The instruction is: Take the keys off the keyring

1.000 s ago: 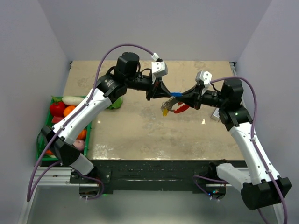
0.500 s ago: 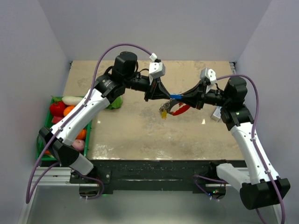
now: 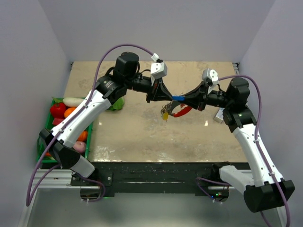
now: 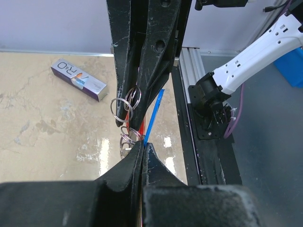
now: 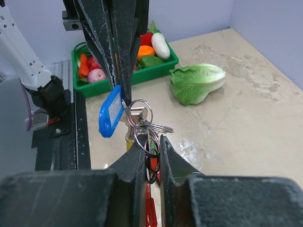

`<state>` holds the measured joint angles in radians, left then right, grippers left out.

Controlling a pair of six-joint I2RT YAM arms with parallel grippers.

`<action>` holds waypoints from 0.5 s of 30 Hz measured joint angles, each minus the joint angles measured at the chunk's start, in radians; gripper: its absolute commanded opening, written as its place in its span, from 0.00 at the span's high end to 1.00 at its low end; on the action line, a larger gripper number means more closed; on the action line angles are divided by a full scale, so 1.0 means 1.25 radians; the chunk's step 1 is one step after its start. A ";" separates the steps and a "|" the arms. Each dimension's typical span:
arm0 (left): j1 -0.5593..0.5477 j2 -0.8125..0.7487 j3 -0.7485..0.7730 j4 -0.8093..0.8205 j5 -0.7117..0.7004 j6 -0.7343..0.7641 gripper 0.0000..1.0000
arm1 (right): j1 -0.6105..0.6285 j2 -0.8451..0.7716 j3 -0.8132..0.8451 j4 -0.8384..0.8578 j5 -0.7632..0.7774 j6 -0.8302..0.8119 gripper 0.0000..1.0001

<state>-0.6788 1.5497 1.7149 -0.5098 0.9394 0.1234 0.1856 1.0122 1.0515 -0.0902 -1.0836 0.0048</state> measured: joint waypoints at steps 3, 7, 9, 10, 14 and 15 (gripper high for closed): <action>0.002 0.000 0.000 0.000 0.000 -0.004 1.00 | 0.005 0.000 0.000 -0.011 0.004 -0.007 1.00; 0.002 0.000 0.000 0.001 -0.004 -0.006 1.00 | 0.012 0.000 0.003 -0.054 0.012 -0.048 0.97; 0.002 0.000 0.000 0.000 -0.006 -0.006 1.00 | 0.014 0.000 0.007 -0.073 0.013 -0.065 0.92; 0.002 0.000 0.000 0.000 -0.008 -0.006 1.00 | 0.014 -0.001 0.010 -0.085 0.013 -0.076 0.90; 0.002 0.000 0.000 -0.001 -0.010 -0.006 1.00 | 0.015 -0.011 0.016 -0.130 0.014 -0.117 0.70; 0.002 0.000 0.000 -0.002 -0.010 -0.006 1.00 | 0.015 -0.015 0.021 -0.144 0.013 -0.129 0.65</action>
<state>-0.6762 1.5497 1.7149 -0.5129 0.9272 0.1158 0.2047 0.9939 1.0779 -0.2699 -1.0668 -0.1562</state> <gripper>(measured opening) 0.015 0.204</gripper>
